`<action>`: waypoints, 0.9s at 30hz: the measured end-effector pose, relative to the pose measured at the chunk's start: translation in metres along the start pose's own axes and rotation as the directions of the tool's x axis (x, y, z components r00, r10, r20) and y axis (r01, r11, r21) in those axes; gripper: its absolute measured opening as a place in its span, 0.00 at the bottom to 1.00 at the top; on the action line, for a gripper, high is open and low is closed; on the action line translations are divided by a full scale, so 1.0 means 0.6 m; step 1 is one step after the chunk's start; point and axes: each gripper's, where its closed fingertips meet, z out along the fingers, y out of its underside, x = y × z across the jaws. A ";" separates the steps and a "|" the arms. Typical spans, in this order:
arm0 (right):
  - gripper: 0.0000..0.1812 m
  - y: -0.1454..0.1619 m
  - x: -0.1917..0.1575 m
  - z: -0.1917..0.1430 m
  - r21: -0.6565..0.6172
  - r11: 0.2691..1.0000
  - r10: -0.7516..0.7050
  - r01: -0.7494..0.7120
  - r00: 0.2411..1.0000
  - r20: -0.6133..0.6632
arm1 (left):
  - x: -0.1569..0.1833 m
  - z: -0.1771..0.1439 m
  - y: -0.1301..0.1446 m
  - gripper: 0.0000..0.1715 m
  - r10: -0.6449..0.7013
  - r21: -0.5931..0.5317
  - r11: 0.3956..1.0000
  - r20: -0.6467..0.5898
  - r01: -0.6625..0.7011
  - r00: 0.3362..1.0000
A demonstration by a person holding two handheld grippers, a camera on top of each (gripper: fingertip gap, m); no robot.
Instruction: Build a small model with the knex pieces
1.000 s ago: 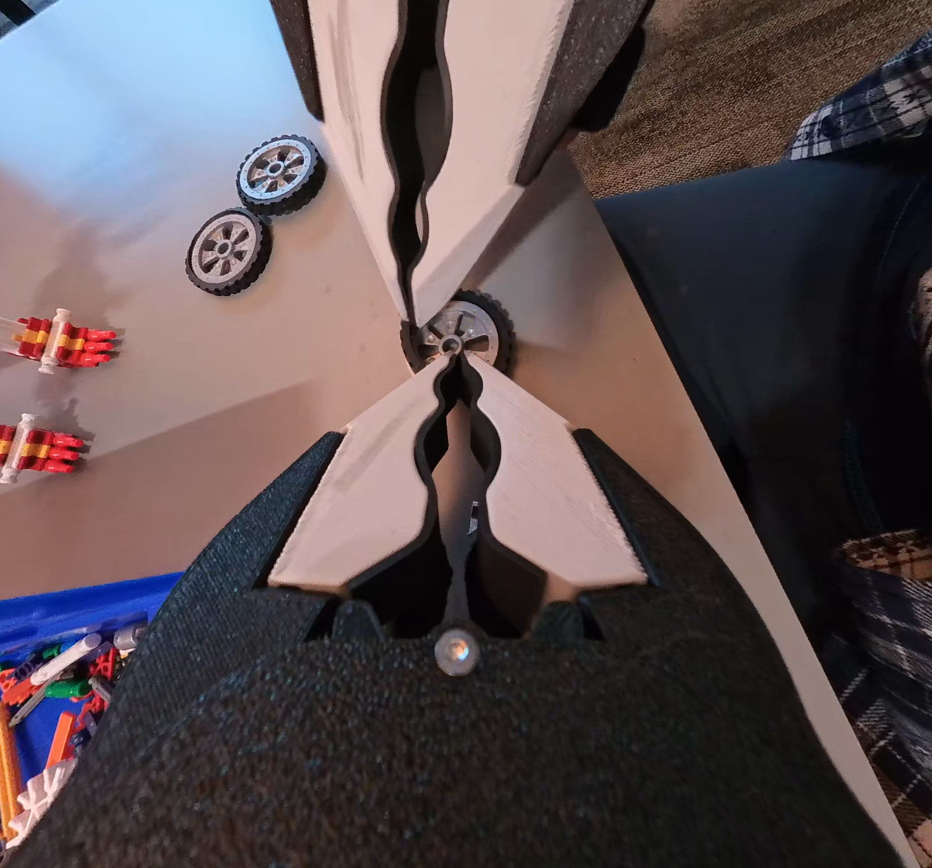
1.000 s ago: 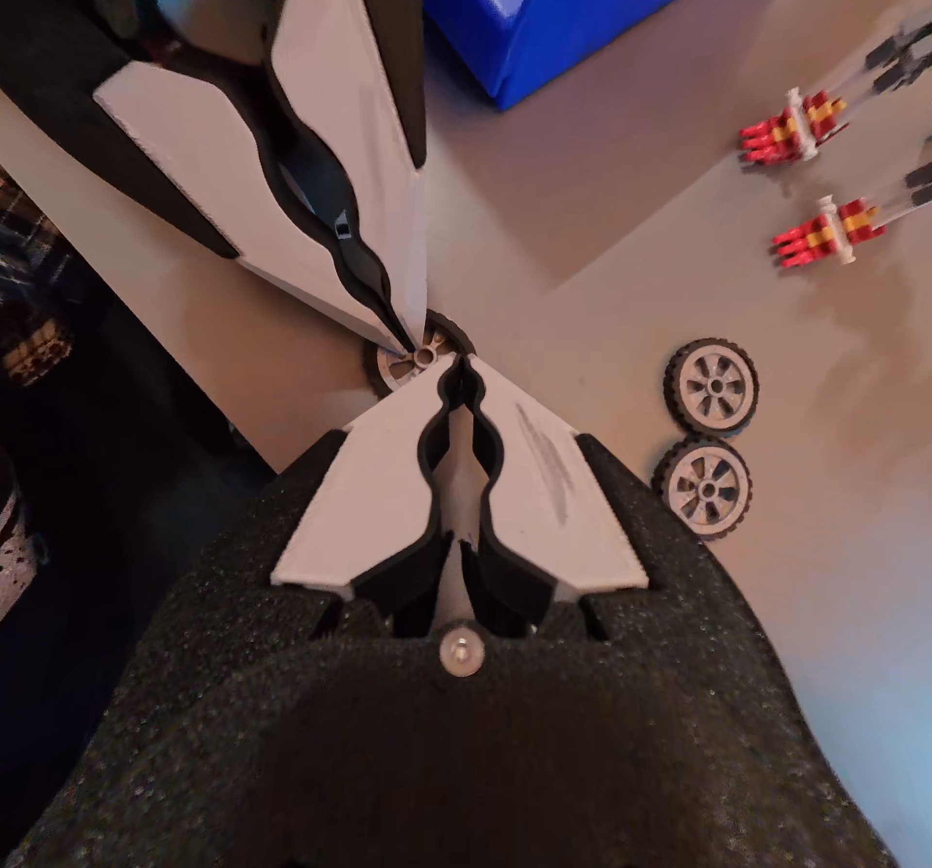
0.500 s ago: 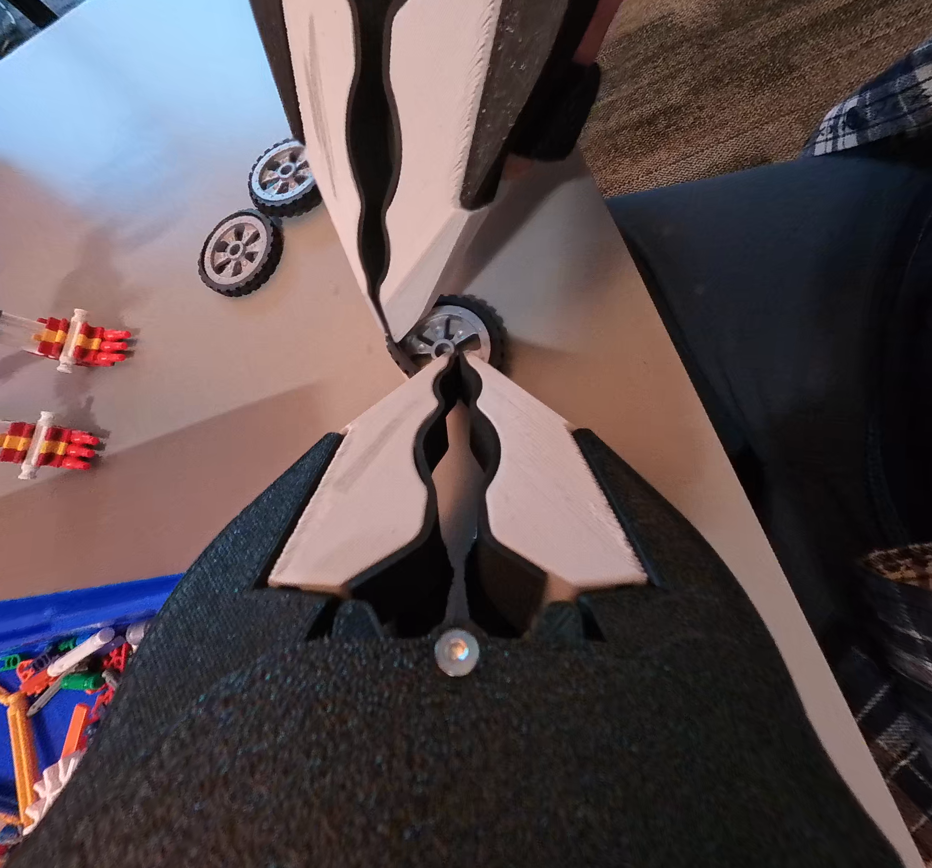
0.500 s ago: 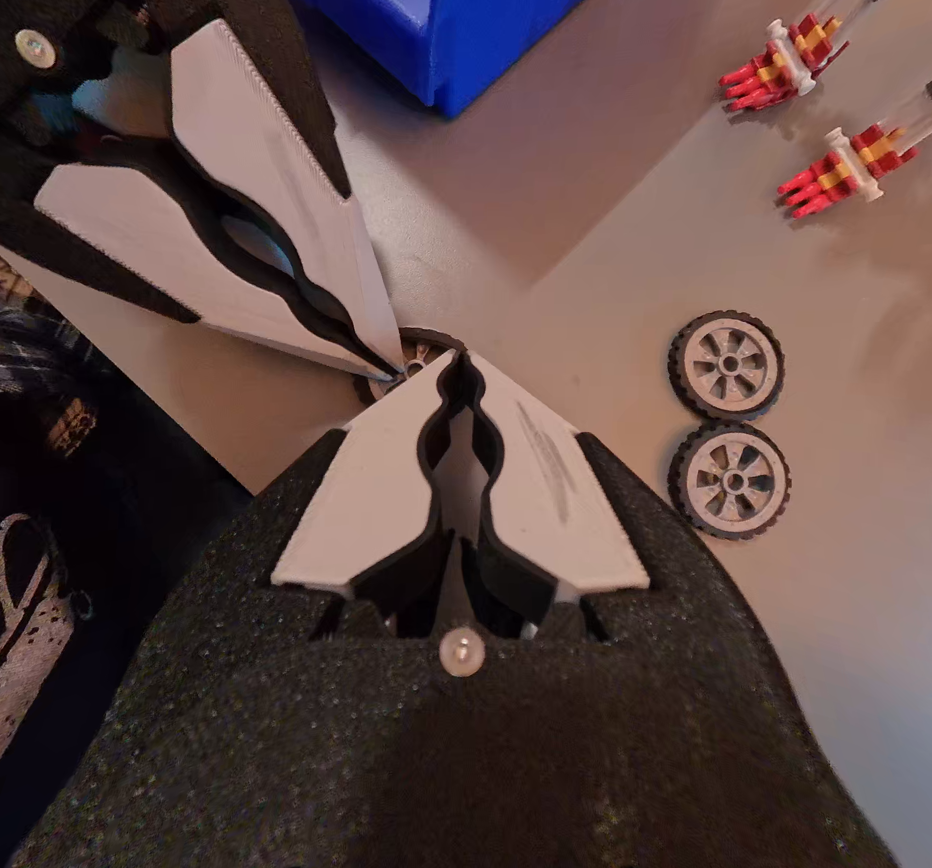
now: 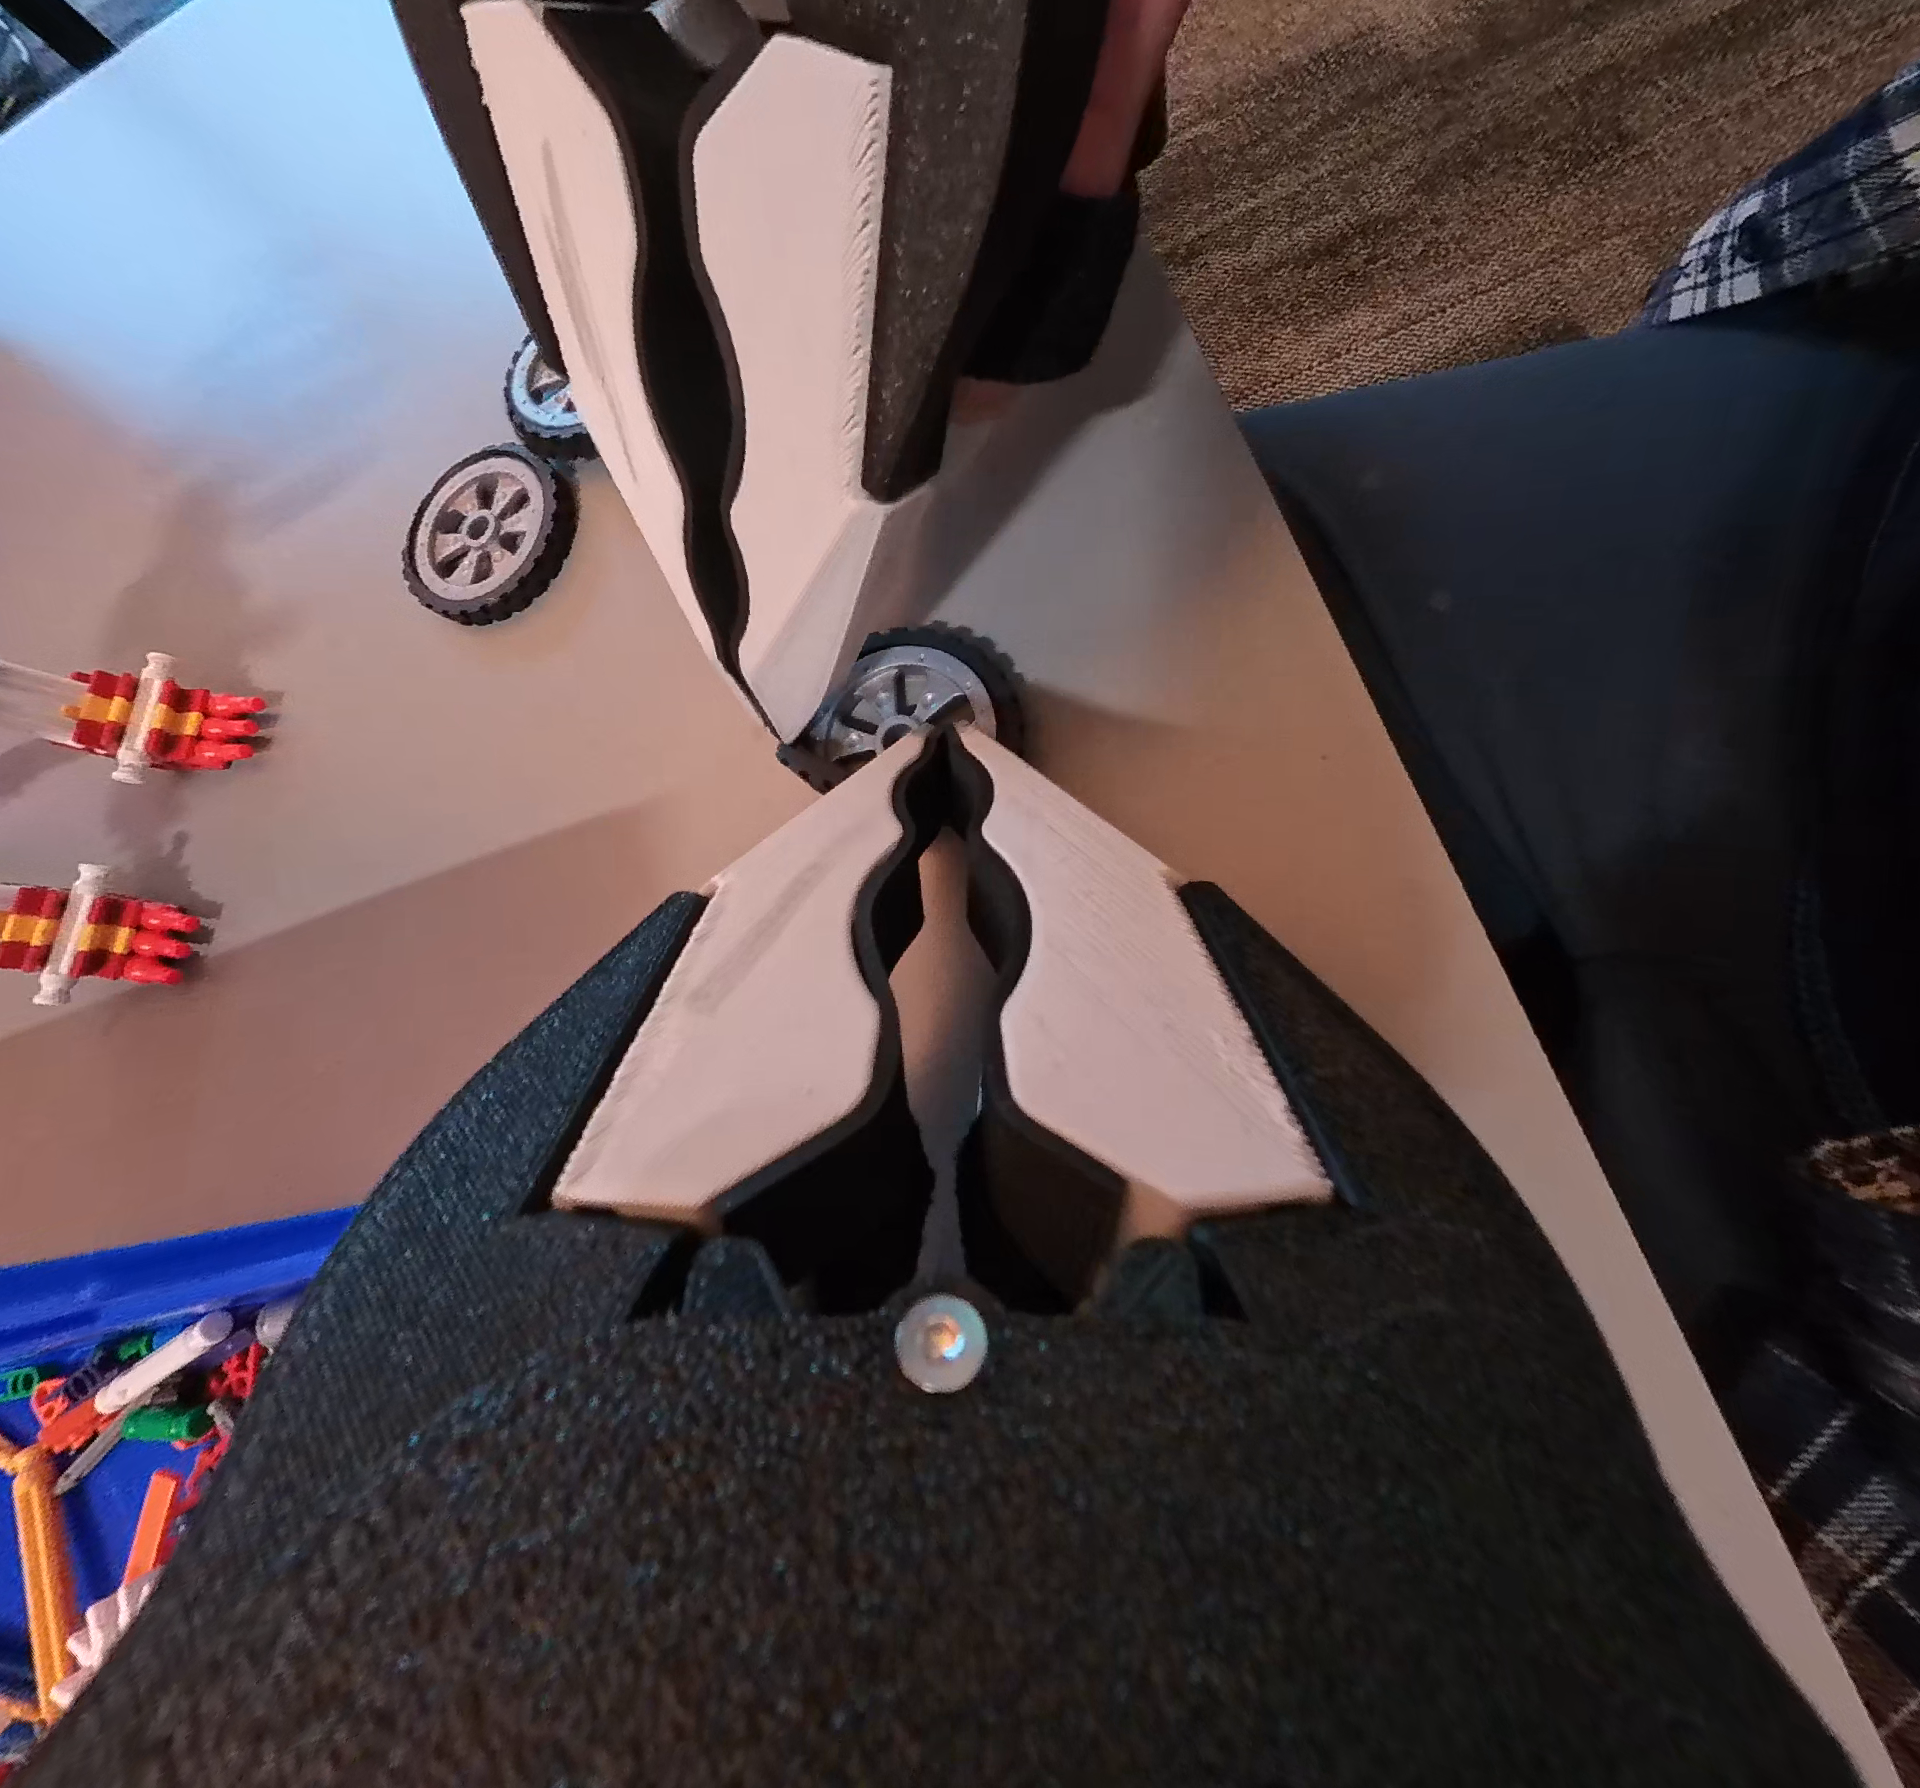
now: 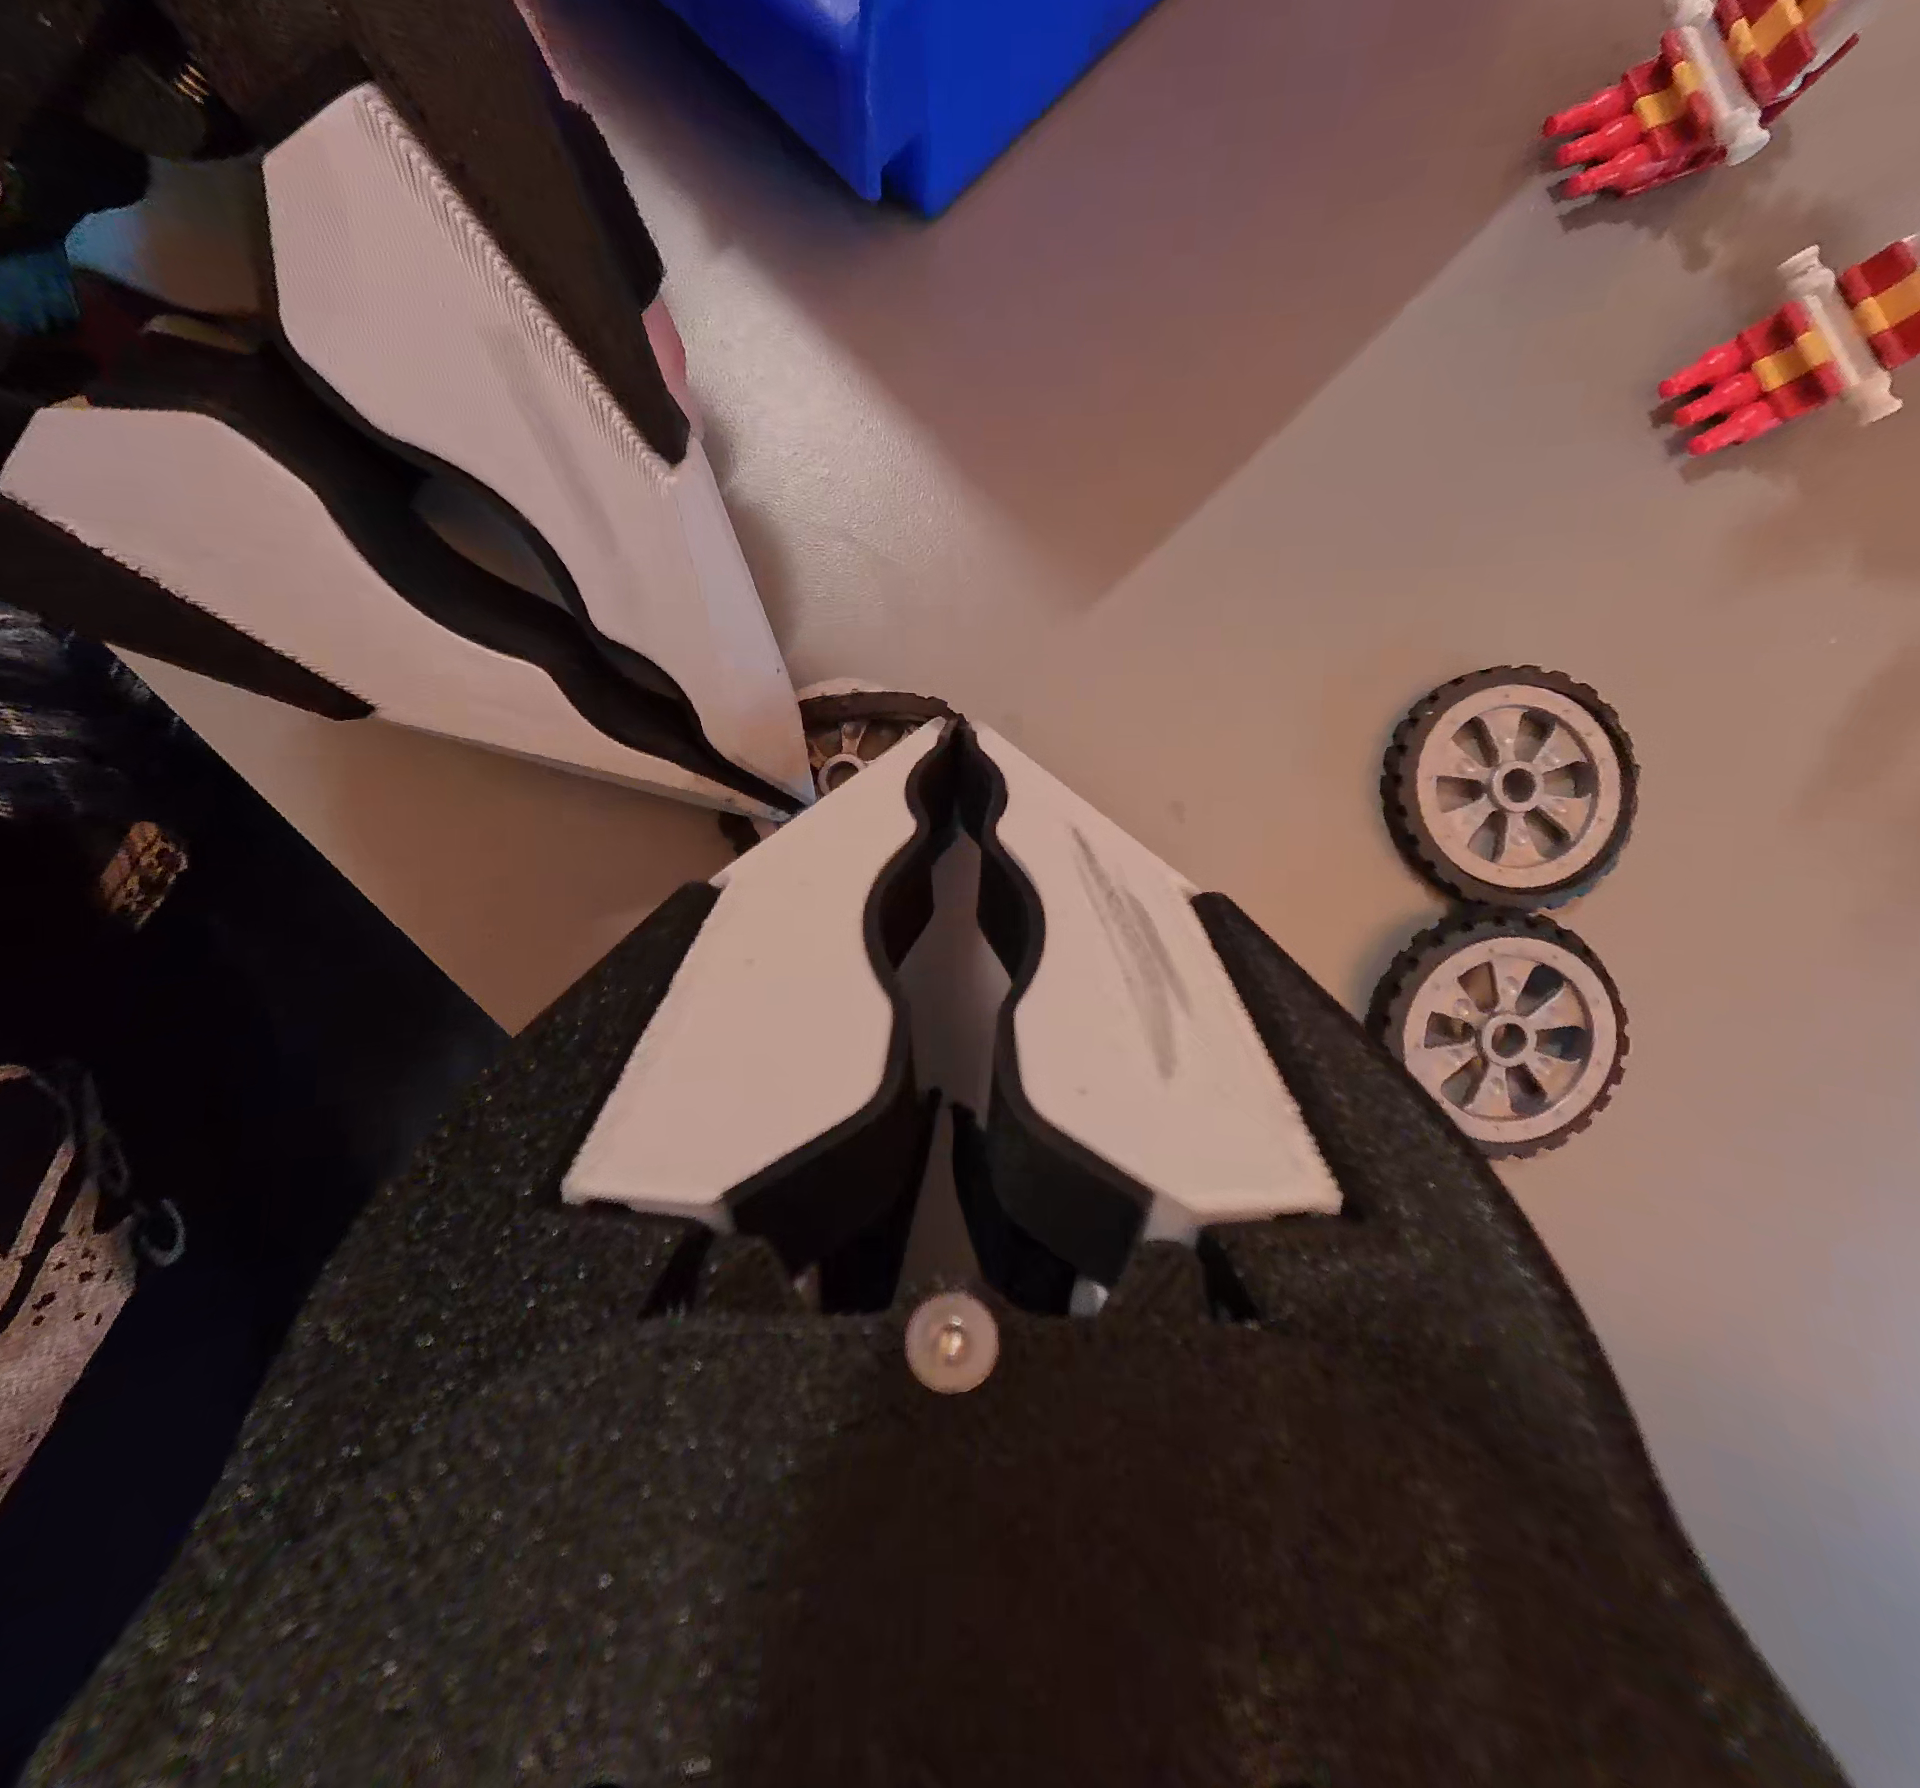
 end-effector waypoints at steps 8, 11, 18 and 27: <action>0.00 -0.001 -0.001 0.003 0.001 0.997 0.078 -0.079 0.993 0.083 | -0.001 -0.001 0.002 0.00 -0.008 0.000 1.000 -0.009 0.008 1.000; 0.00 -0.001 -0.002 0.004 -0.002 0.995 0.099 -0.100 0.989 0.106 | -0.001 -0.002 0.003 0.00 -0.012 0.000 1.000 -0.010 0.012 1.000; 0.00 0.000 -0.005 0.001 0.001 0.995 0.094 -0.095 0.991 0.096 | 0.002 -0.004 0.003 0.00 0.043 0.005 0.999 0.016 -0.043 0.999; 0.00 0.007 -0.011 -0.005 0.031 0.997 0.074 -0.074 0.997 0.027 | 0.003 -0.012 -0.002 0.00 0.113 0.015 0.993 0.055 -0.114 0.992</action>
